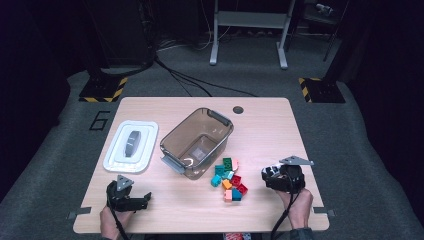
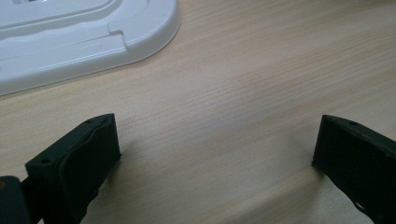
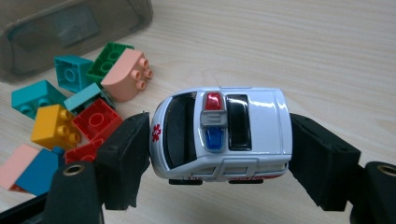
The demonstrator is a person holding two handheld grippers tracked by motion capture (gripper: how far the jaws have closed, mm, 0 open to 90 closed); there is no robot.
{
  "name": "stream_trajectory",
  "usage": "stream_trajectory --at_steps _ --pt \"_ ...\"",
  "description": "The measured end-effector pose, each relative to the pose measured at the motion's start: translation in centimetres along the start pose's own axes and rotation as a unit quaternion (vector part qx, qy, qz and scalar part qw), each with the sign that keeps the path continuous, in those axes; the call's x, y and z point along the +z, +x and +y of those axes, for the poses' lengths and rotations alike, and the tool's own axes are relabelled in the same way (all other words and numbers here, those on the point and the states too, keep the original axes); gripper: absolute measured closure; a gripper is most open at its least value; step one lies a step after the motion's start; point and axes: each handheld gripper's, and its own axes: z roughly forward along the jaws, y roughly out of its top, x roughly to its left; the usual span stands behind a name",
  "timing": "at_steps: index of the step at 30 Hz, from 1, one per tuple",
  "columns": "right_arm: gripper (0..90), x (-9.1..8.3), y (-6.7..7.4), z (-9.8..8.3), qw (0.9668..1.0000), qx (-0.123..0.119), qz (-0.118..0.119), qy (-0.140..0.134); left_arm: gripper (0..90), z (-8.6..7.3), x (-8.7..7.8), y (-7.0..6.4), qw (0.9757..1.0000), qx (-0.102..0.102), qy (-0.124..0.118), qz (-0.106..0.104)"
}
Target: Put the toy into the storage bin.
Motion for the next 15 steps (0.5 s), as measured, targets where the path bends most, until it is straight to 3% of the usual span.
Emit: stream_trajectory --at_steps 15 --pt "25.4 1.1 -0.2 4.0 0.9986 -0.01 0.048 -0.019 0.3 0.0 0.1 0.0 1.0 -0.001 -0.004 0.0"
